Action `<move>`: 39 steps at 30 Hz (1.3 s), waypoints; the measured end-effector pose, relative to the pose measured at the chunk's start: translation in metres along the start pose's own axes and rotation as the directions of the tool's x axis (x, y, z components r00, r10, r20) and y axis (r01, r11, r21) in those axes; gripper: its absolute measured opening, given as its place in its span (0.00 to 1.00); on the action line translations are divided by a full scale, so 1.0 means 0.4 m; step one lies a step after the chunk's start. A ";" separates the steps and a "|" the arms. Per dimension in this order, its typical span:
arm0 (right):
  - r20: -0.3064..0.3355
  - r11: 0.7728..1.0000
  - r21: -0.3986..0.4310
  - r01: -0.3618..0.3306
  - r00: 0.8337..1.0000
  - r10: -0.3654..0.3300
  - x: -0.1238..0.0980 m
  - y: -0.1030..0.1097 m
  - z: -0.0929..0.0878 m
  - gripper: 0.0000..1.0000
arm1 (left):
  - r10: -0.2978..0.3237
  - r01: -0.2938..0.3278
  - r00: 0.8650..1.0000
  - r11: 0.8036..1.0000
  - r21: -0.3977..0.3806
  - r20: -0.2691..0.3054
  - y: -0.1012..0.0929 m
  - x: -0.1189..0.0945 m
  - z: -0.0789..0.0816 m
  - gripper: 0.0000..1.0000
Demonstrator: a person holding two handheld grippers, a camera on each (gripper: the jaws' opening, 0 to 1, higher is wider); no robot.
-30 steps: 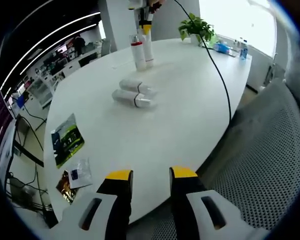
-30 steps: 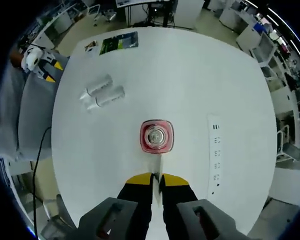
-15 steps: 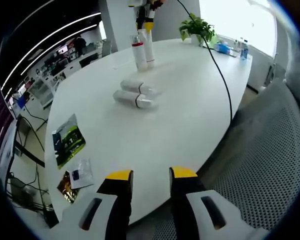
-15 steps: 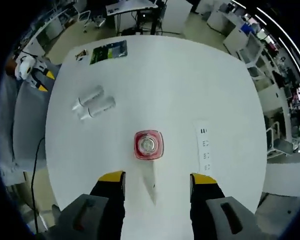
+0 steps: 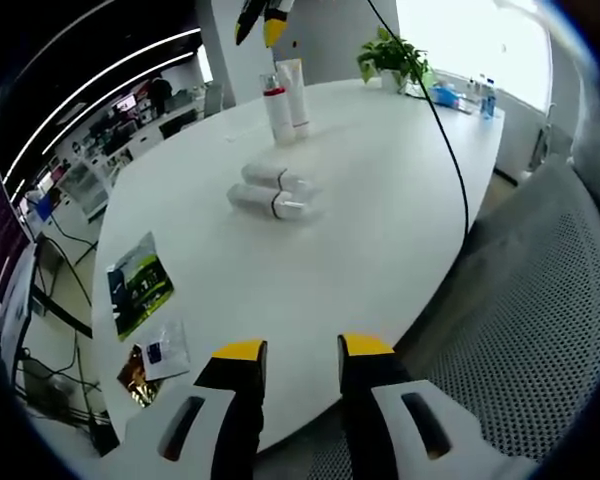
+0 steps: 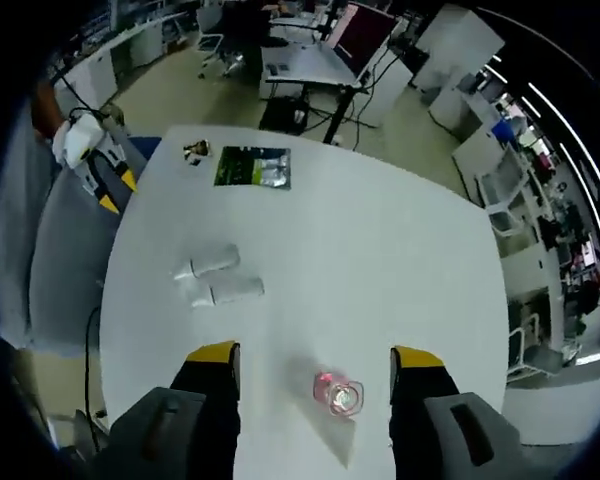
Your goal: Arrange the skincare products in the storage area until every visible bottle or jar stands upright without overlapping.
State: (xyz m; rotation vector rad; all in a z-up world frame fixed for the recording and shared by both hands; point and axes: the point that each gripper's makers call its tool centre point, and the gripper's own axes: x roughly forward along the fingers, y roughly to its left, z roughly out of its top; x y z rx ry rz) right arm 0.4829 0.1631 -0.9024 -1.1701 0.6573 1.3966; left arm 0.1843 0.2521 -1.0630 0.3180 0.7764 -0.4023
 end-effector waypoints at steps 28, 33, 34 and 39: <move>-0.313 0.374 -0.878 -0.298 0.950 0.021 0.388 0.251 -0.078 0.34 | 0.023 -0.023 1.000 1.000 -0.010 -0.009 0.014 -0.001 -0.006 0.22; -0.317 0.273 -0.911 -0.309 0.948 0.014 0.419 0.277 -0.083 0.35 | 0.021 -0.021 1.000 1.000 -0.011 -0.015 0.013 0.000 -0.009 0.21; -0.324 0.236 -0.918 -0.319 0.946 0.017 0.425 0.284 -0.085 0.34 | 0.020 -0.021 1.000 1.000 -0.012 -0.016 0.012 0.001 -0.010 0.21; -0.374 0.169 -0.913 -0.371 0.927 0.016 0.457 0.295 -0.114 0.32 | 0.016 -0.016 1.000 1.000 -0.013 -0.026 0.009 0.002 -0.015 0.20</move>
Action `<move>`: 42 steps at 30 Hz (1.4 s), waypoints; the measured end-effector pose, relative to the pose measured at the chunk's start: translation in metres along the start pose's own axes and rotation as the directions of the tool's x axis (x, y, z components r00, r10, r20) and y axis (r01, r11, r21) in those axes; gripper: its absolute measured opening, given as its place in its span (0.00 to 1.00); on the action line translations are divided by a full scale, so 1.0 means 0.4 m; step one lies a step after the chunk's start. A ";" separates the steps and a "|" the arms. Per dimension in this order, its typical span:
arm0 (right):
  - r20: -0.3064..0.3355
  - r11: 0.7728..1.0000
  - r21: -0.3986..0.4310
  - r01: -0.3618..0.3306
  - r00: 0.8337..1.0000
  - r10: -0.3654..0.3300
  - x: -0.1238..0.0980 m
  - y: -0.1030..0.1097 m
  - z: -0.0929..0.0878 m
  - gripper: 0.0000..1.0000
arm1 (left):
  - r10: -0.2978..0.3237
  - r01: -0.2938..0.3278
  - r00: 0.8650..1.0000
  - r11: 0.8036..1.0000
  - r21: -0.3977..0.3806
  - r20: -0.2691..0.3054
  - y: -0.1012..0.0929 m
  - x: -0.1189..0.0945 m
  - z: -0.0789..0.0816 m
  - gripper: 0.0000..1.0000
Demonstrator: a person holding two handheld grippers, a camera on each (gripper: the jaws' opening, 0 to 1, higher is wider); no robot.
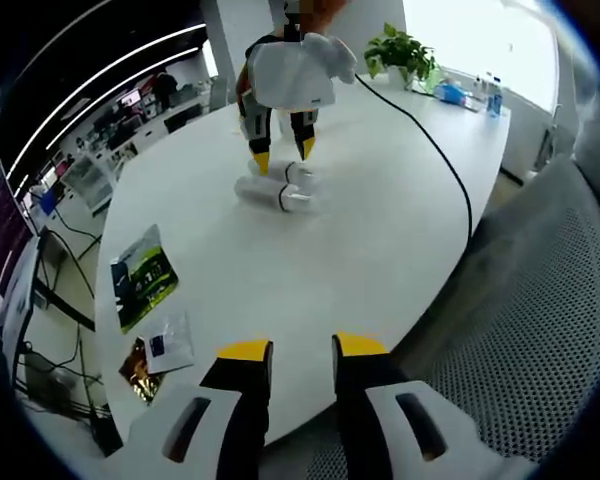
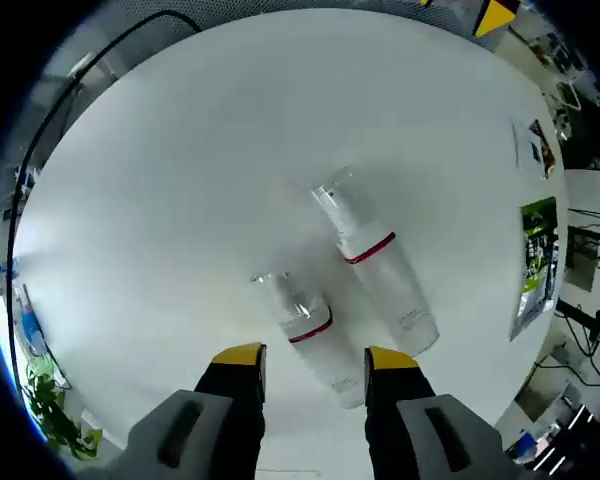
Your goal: Arrange the skincare products in the storage area until every visible bottle or jar stands upright without overlapping.
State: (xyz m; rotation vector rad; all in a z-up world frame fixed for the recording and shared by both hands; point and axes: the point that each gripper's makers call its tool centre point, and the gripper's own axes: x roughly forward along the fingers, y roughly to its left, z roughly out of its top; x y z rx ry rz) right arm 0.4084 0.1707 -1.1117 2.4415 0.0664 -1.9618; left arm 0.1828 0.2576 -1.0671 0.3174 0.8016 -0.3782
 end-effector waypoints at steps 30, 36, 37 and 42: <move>0.090 0.760 0.648 -0.058 0.996 0.000 -0.017 0.062 -0.002 0.11 | 0.033 -0.033 0.999 0.999 -0.001 0.016 0.014 -0.005 0.004 0.19; 0.124 0.609 0.790 -0.070 0.991 -0.047 -0.054 0.077 0.031 0.11 | 0.045 -0.045 0.999 0.999 0.000 0.029 0.021 -0.008 0.011 0.19; 0.126 0.575 0.815 -0.073 0.991 -0.052 -0.061 0.083 0.039 0.11 | 0.045 -0.045 0.999 0.999 0.001 0.030 0.021 -0.008 0.011 0.19; 0.158 0.362 0.927 -0.096 0.977 -0.146 -0.099 0.079 0.072 0.11 | 0.055 -0.055 0.997 0.999 0.000 0.049 0.026 -0.013 0.020 0.20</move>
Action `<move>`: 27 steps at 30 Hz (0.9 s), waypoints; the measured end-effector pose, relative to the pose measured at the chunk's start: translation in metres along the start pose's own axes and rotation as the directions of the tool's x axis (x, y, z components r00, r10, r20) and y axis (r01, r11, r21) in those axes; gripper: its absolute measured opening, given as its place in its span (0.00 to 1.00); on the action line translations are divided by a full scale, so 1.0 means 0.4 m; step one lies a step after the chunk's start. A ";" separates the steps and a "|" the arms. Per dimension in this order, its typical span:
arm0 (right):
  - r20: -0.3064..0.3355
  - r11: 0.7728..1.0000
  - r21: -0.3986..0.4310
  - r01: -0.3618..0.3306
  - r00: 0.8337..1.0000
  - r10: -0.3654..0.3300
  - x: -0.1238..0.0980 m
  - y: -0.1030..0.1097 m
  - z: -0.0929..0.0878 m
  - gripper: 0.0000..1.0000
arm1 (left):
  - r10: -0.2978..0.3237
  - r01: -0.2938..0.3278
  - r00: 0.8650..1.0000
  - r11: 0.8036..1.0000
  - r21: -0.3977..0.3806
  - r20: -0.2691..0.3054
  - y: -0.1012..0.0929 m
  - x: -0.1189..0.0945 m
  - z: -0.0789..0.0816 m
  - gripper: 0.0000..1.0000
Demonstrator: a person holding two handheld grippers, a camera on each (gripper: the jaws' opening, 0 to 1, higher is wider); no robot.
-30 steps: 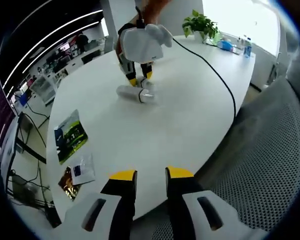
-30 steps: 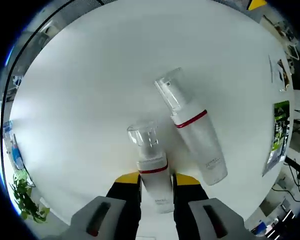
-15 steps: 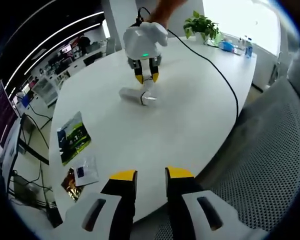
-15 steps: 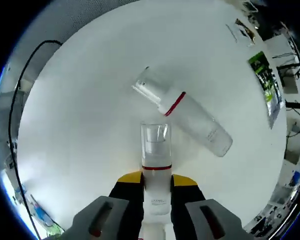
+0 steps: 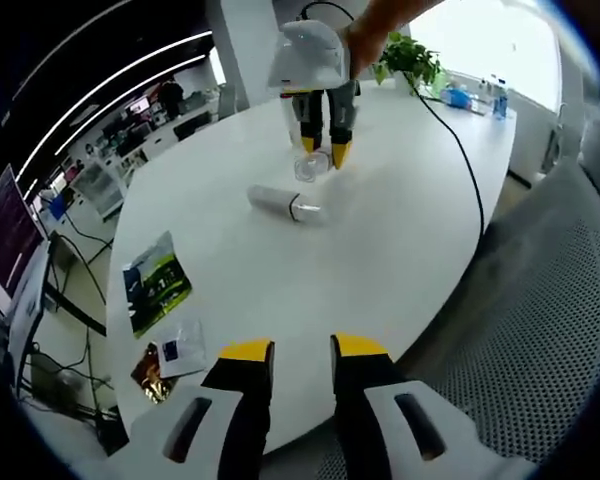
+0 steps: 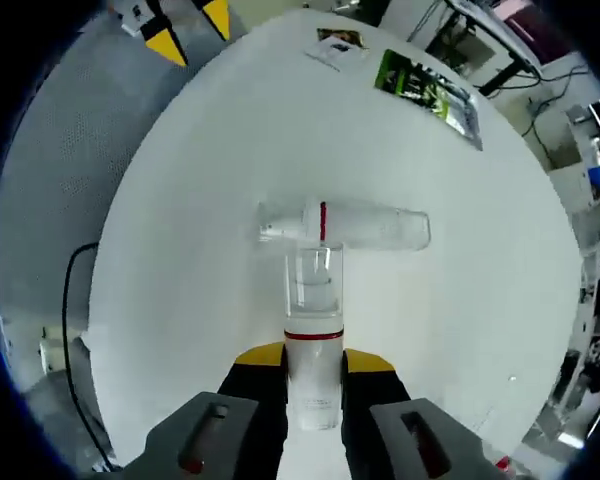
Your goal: Arrange the skincare products in the storage area until every visible bottle or jar stands upright without overlapping.
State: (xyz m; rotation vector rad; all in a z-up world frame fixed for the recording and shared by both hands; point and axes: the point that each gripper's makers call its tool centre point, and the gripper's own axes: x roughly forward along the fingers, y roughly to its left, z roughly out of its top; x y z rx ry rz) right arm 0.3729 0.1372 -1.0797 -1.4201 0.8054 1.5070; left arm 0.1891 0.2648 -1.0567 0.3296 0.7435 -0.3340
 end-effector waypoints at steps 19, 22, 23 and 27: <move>0.480 0.704 0.690 -0.166 0.833 -0.274 -0.139 0.071 0.152 0.11 | 0.014 -0.013 0.996 1.000 -0.014 0.091 0.009 -0.016 0.040 0.22; 0.554 0.658 0.715 -0.237 0.765 -0.327 -0.183 0.083 0.189 0.11 | 0.011 -0.006 0.993 0.999 -0.042 0.120 0.012 -0.022 0.054 0.24; 0.581 0.644 0.719 -0.261 0.734 -0.352 -0.202 0.086 0.204 0.11 | 0.018 -0.010 0.986 0.999 -0.049 0.168 0.016 -0.032 0.077 0.23; 0.648 0.618 0.709 -0.339 0.659 -0.382 -0.243 0.105 0.243 0.11 | 0.006 0.019 0.967 0.995 -0.095 0.253 0.014 -0.053 0.114 0.23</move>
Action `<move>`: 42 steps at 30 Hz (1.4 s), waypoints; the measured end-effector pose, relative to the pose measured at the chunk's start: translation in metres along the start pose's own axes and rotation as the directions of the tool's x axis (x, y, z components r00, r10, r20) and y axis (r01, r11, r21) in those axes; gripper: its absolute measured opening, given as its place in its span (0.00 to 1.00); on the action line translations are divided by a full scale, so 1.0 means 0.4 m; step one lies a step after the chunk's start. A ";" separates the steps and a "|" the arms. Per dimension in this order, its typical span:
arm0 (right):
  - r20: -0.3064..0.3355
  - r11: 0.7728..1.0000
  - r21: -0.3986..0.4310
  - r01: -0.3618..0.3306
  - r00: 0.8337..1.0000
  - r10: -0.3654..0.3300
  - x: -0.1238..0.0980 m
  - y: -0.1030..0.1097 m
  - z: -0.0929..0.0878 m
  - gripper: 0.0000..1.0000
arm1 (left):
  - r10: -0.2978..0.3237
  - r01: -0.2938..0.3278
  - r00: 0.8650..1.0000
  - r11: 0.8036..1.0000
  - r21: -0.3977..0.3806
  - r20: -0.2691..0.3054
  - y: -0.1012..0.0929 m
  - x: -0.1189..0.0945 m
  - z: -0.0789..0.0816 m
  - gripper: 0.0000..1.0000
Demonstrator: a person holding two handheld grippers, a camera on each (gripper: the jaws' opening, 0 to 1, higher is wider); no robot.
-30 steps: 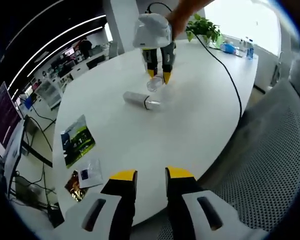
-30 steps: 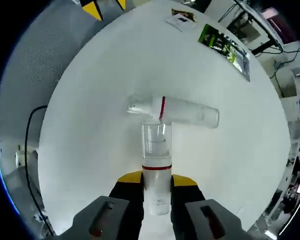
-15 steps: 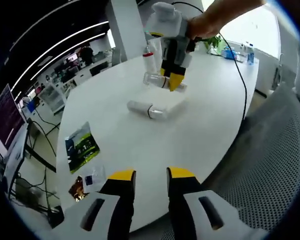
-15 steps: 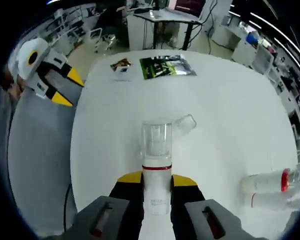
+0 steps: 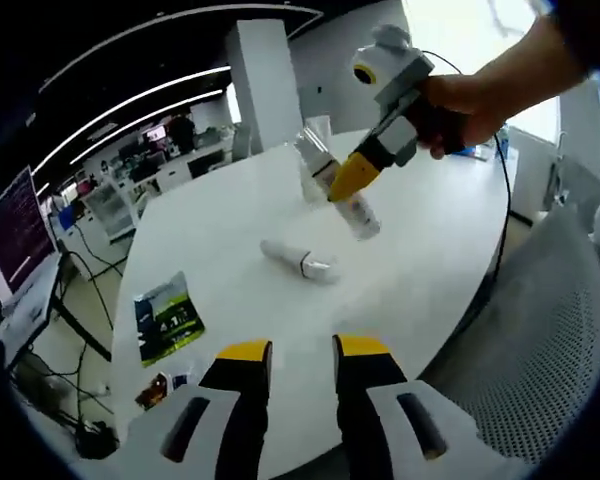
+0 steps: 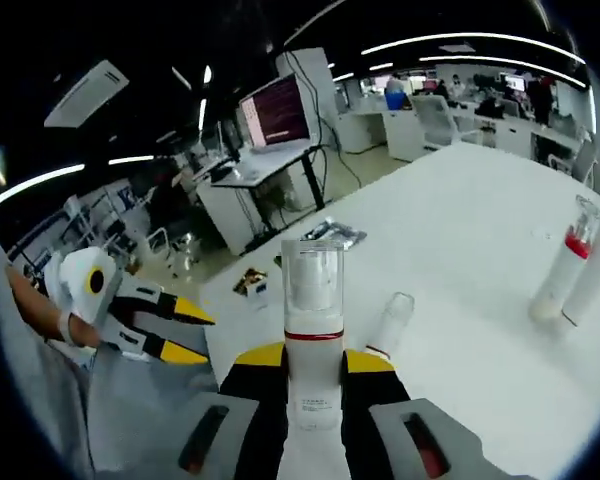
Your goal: Arrange the skincare products in the storage area until every visible bottle or jar stands upright without overlapping.
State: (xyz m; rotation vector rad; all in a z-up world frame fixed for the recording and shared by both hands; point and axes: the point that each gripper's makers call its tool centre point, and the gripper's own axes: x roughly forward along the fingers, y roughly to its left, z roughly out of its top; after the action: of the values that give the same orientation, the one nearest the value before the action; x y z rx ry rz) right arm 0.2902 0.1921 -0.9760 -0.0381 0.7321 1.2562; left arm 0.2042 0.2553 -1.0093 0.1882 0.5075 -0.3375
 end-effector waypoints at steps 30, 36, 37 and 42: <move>0.162 0.955 -0.045 -0.292 0.942 0.295 -0.015 0.247 -0.011 0.11 | -0.338 0.369 0.916 0.921 -0.126 0.214 -0.145 -0.051 0.108 0.39; 0.147 0.913 -0.094 -0.398 0.901 0.408 -0.016 0.315 -0.013 0.11 | -0.415 0.456 0.874 0.880 -0.132 0.252 -0.163 -0.090 0.127 0.34; 0.137 0.913 -0.103 -0.396 0.903 0.407 -0.015 0.316 -0.017 0.11 | -0.414 0.455 0.875 0.880 -0.136 0.250 -0.159 -0.089 0.127 0.33; 0.124 0.878 -0.102 -0.467 0.870 0.478 -0.029 0.347 -0.031 0.11 | -0.443 0.492 0.860 0.851 -0.184 0.254 -0.150 -0.096 0.130 0.21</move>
State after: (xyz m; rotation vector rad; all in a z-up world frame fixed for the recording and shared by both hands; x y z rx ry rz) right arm 0.1622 0.2241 -0.9299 0.1871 0.5862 1.7358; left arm 0.1739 0.1965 -0.9509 -0.2171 0.3828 -0.7642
